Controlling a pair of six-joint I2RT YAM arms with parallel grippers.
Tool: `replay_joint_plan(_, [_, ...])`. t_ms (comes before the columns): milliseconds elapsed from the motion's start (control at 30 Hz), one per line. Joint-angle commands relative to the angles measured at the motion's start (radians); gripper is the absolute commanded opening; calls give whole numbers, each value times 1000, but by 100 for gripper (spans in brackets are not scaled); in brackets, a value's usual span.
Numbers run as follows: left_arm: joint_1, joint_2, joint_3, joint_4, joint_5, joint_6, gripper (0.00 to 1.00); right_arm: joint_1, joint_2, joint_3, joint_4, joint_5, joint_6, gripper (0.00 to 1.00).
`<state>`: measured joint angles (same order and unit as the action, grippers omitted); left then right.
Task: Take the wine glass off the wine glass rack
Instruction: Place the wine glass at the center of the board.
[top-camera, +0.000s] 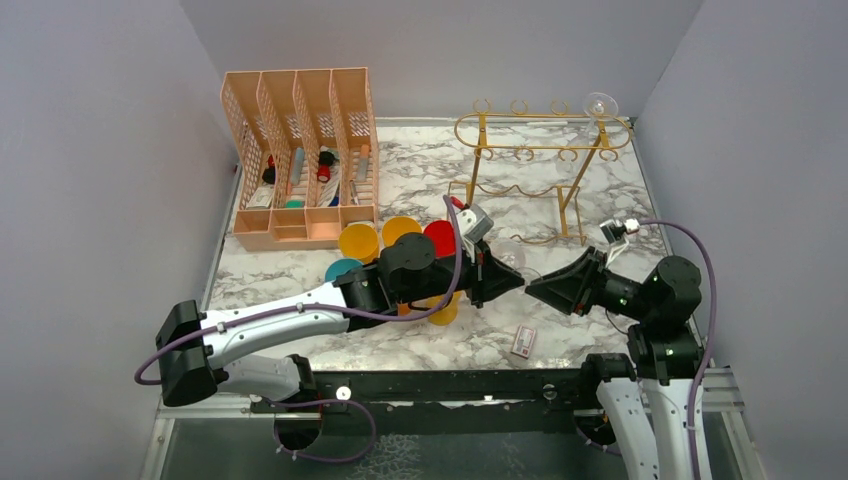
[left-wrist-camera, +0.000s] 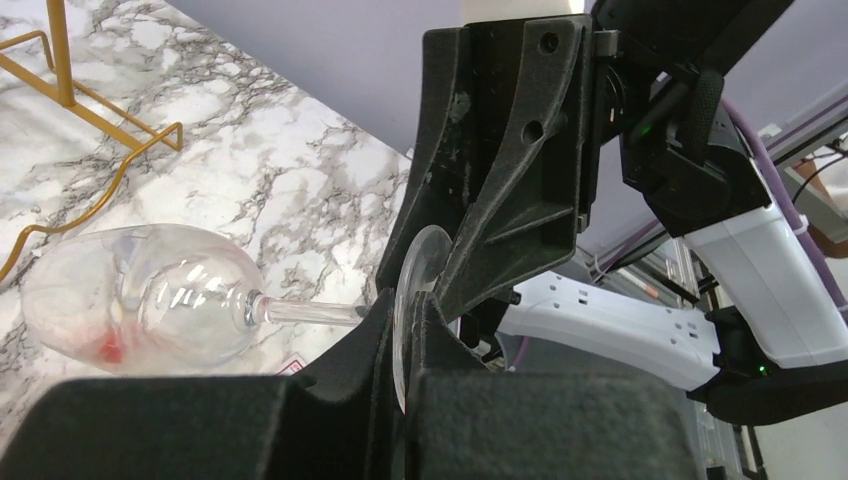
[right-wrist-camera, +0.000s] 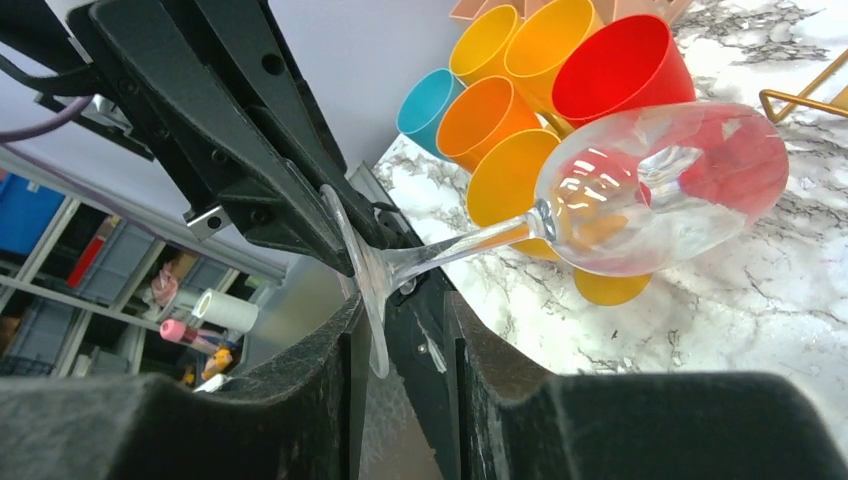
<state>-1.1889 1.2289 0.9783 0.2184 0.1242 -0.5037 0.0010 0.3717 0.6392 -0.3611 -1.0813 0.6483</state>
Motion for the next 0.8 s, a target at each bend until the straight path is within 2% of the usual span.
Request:
replay_joint_plan(0, [-8, 2, 68, 72, 73, 80, 0, 2, 39, 19, -35, -86, -82, 35])
replay_joint_plan(67, [-8, 20, 84, 79, 94, 96, 0, 2, 62, 32, -45, -108, -107, 34])
replay_joint_plan(167, [-8, 54, 105, 87, 136, 107, 0, 2, 93, 76, -85, -125, -151, 23])
replay_joint_plan(233, [-8, 71, 112, 92, 154, 110, 0, 2, 91, 65, -26, -172, -111, 23])
replay_joint_plan(333, [-8, 75, 112, 100, 160, 120, 0, 2, 59, 8, 94, -213, -34, 11])
replay_joint_plan(467, [-5, 50, 108, 78, 131, 148, 0, 2, 44, -2, 51, -211, -107, 2])
replay_joint_plan(533, [1, 44, 116, 60, 128, 155, 1, 2, 41, -16, 73, -212, -117, 1])
replay_joint_plan(600, [6, 46, 133, 42, 134, 157, 15, 2, 29, -28, 107, -191, -132, 1])
replay_joint_plan(667, [9, 46, 149, 20, 141, 158, 39, 2, 11, -47, 166, -184, -152, 1])
replay_joint_plan(767, [21, 41, 177, -31, 139, 165, 59, 2, -30, -82, 250, -195, -208, 1])
